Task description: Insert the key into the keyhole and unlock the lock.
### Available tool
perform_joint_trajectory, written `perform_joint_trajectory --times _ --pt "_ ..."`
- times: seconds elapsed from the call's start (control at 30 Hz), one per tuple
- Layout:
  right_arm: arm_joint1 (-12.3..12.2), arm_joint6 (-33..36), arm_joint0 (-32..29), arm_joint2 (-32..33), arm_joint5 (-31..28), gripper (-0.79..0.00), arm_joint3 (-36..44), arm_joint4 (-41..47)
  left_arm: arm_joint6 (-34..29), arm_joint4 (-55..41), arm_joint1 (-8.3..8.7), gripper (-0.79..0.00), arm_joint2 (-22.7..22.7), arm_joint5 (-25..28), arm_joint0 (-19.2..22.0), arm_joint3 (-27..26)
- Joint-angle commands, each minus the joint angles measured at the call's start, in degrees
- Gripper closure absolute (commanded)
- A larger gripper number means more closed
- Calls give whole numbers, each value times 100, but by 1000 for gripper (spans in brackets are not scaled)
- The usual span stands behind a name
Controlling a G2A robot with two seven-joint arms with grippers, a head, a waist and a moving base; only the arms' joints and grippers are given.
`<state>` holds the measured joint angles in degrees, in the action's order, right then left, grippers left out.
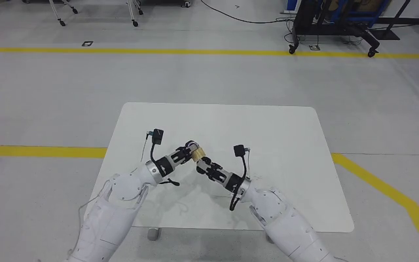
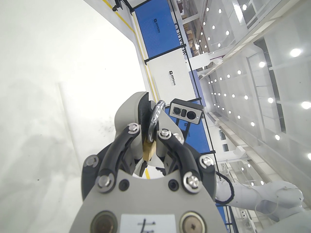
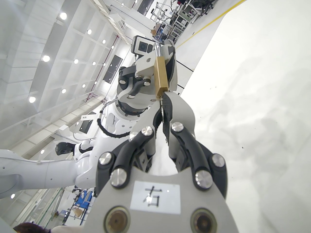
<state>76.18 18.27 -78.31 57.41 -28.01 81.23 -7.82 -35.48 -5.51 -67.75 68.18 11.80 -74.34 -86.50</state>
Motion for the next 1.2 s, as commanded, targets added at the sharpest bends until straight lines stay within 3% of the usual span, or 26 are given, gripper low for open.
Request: perform_joint_trajectory --times 0.0,0.27,0.4,0.43,0.47,0.53,0.63,0.83,1.17 --pt "-4 -5 -15 21 -33 -785 12 58 63 -109 -7 0 10 -34 -7 20" --pt "-34 -97 -140 178 -263 -785 91 262 308 -874 -50 0 108 -418 -14 153" --pt "-54 -226 -296 323 -715 -785 290 599 223 -1454 -80 0 123 -685 -4 240" --pt "-62 -226 -344 359 -951 -659 364 715 159 -1623 -86 0 133 -763 13 280" --pt "-70 -203 -389 385 -1218 -382 423 813 74 -1792 -93 0 133 -844 30 318" --pt "-82 -16 -454 349 -1700 0 486 1089 -102 -2041 -102 0 131 -994 85 406" --pt "-91 311 -404 245 -2048 0 454 1354 -434 -2459 -124 0 93 -1139 174 542" --pt "-46 366 -154 45 -2476 0 204 981 -845 -2945 -151 0 85 -1197 326 787" --pt "159 -1016 219 -83 -2303 0 -348 -592 -1411 -3430 -158 0 139 -1209 434 1048"
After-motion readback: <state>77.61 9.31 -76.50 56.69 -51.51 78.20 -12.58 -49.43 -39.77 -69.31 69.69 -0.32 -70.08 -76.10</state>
